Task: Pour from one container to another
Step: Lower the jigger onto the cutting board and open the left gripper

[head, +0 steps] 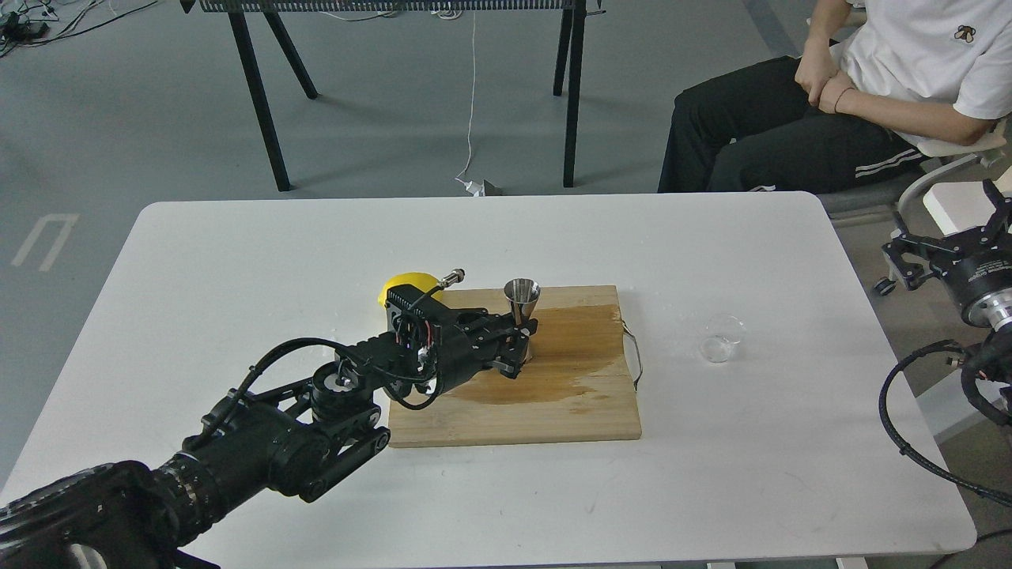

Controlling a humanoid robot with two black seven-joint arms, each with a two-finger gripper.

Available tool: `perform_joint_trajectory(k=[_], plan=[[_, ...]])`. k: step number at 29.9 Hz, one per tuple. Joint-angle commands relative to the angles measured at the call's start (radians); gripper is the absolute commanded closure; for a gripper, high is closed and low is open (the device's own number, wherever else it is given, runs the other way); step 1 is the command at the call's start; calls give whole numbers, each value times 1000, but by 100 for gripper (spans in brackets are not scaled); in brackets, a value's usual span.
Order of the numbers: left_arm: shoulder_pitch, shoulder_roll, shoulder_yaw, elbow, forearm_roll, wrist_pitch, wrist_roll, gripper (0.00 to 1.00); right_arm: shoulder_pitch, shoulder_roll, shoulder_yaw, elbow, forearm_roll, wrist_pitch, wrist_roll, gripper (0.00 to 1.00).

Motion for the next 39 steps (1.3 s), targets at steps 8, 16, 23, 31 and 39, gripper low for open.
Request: perform_joint_trajectory(k=[8,16,23,31,39], plan=[[-5,-15,0,-17,0,0,3,58,-1,-2,0,0,0,0,0,0],[1,-6,1,-69,0,0,-10,42,0,-2,0,0,0,0,0,0],[3,36,24,-126,0,0,-20,29,0,-2,0,0,0,0,0,0],[6,96,6,-228,0,-2,-18,27,-1,-2,0,-1,0,0,0,0],[9,131,-63,-346,0,-14,-18,24,-1,-4,0,-1,0,0,0,0]])
